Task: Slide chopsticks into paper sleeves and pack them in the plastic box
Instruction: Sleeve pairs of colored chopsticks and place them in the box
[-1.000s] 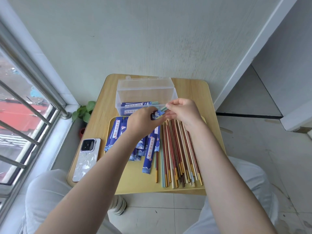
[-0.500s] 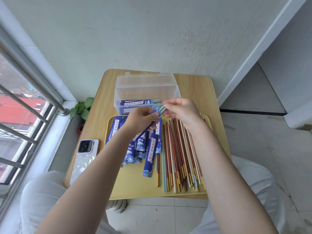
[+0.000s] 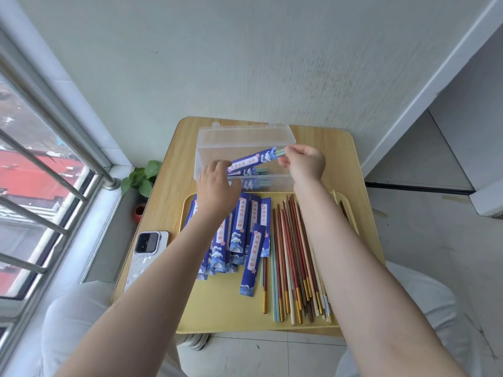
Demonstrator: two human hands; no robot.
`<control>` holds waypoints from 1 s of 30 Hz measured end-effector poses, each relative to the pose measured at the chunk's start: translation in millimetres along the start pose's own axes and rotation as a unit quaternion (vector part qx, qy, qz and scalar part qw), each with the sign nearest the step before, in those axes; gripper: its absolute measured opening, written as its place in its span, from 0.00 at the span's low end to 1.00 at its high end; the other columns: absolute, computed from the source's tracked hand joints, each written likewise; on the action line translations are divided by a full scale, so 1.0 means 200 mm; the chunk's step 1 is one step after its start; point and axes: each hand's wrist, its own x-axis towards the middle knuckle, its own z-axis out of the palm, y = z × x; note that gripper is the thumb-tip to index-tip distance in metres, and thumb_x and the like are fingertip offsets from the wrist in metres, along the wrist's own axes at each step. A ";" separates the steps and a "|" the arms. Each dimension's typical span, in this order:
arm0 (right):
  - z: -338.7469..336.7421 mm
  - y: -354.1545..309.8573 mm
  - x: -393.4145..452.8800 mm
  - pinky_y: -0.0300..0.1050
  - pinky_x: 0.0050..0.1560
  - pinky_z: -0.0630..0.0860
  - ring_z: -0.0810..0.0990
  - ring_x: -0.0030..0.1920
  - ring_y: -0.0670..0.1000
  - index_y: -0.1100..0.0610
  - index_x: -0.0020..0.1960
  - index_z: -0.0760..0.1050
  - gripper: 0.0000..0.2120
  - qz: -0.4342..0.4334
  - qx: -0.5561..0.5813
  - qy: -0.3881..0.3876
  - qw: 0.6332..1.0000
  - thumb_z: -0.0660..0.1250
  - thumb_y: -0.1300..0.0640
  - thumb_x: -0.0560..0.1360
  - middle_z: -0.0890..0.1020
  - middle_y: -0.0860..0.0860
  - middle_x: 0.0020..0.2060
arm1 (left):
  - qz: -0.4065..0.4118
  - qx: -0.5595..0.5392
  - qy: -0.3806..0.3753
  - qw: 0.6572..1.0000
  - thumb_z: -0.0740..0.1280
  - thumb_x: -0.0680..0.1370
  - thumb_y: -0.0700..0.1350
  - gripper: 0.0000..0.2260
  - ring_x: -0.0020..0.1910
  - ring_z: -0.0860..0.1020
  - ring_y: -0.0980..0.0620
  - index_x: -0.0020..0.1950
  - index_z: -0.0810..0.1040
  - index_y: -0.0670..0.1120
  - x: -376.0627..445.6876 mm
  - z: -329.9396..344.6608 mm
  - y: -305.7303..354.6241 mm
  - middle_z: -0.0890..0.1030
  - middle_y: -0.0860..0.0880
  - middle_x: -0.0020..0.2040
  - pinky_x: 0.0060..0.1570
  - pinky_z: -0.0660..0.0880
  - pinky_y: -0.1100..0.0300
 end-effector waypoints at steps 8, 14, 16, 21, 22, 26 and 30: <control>0.24 0.09 0.01 0.47 0.48 0.82 0.84 0.43 0.50 0.56 0.45 0.83 0.07 -0.093 -0.236 -0.067 0.965 0.67 0.59 0.79 0.86 0.50 0.42 | 0.042 0.077 -0.034 0.996 0.61 0.80 0.42 0.23 0.79 0.58 0.44 0.76 0.67 0.42 -0.02 0.08 -0.09 0.68 0.44 0.76 0.79 0.46 0.51; 0.23 0.06 0.03 0.54 0.64 0.71 0.80 0.57 0.58 0.57 0.57 0.79 0.13 -0.149 -0.490 -0.140 0.848 0.57 0.52 0.84 0.83 0.55 0.51 | 0.042 0.109 -0.051 0.992 0.60 0.81 0.43 0.25 0.81 0.51 0.45 0.79 0.63 0.43 -0.01 0.09 -0.09 0.62 0.44 0.80 0.80 0.43 0.50; 0.18 0.04 0.02 0.55 0.71 0.66 0.73 0.69 0.59 0.57 0.73 0.68 0.19 -0.146 -0.521 -0.178 0.822 0.57 0.52 0.84 0.76 0.56 0.68 | 0.050 0.146 -0.043 0.987 0.61 0.81 0.44 0.26 0.81 0.49 0.44 0.79 0.62 0.43 -0.03 0.08 -0.08 0.59 0.43 0.81 0.79 0.41 0.50; 0.04 0.11 -0.10 0.48 0.67 0.67 0.70 0.69 0.55 0.59 0.69 0.72 0.16 -0.202 -0.421 -0.167 0.868 0.60 0.60 0.82 0.73 0.55 0.66 | 0.062 0.094 -0.032 0.993 0.63 0.79 0.47 0.11 0.52 0.77 0.46 0.58 0.78 0.45 -0.16 0.06 0.01 0.79 0.47 0.55 0.46 0.72 0.55; 0.01 0.14 -0.13 0.44 0.65 0.67 0.71 0.67 0.54 0.59 0.64 0.75 0.13 -0.202 -0.398 -0.166 0.879 0.60 0.61 0.81 0.74 0.54 0.63 | 0.036 0.110 -0.079 0.990 0.63 0.80 0.49 0.10 0.46 0.77 0.47 0.54 0.78 0.44 -0.18 0.07 0.03 0.80 0.48 0.50 0.40 0.71 0.57; -0.11 0.26 -0.29 0.34 0.54 0.64 0.72 0.62 0.53 0.60 0.55 0.78 0.10 -0.235 -0.353 -0.092 0.901 0.62 0.67 0.78 0.74 0.54 0.56 | 0.034 0.222 -0.213 0.951 0.66 0.78 0.55 0.17 0.48 0.79 0.47 0.61 0.75 0.46 -0.30 0.14 0.07 0.80 0.48 0.50 0.39 0.72 0.56; -0.22 0.34 -0.39 0.39 0.46 0.66 0.75 0.53 0.51 0.58 0.52 0.79 0.09 -0.205 -0.343 -0.077 0.913 0.61 0.65 0.77 0.76 0.51 0.52 | 0.015 0.245 -0.210 0.947 0.67 0.77 0.49 0.15 0.46 0.78 0.45 0.61 0.69 0.46 -0.37 0.20 0.08 0.79 0.46 0.52 0.39 0.73 0.55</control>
